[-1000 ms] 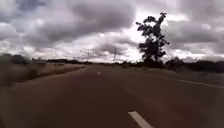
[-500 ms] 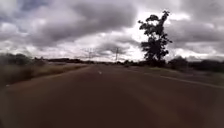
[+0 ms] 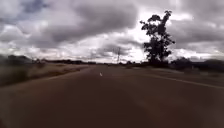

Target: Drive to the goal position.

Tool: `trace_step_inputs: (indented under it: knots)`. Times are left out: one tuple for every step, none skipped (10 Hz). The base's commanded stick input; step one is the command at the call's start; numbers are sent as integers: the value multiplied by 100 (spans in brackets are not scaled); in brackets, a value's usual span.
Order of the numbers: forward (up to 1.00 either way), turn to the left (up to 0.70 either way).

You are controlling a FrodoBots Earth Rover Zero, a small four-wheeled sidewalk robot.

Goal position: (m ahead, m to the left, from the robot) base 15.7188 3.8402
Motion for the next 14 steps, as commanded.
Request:
trace_step_inputs:
  knots:
    - [100, 14]
    - [100, 20]
    - [100, 28]
    - [100, 38]
    - [100, 34]
    - [100, 13]
    - [100, 4]
    - [100, 4]
    - [100, 15]
    - [100, 30]
    - [100, 38]
    - [100, 43]
    - [100, 15]
    - [100, 4]
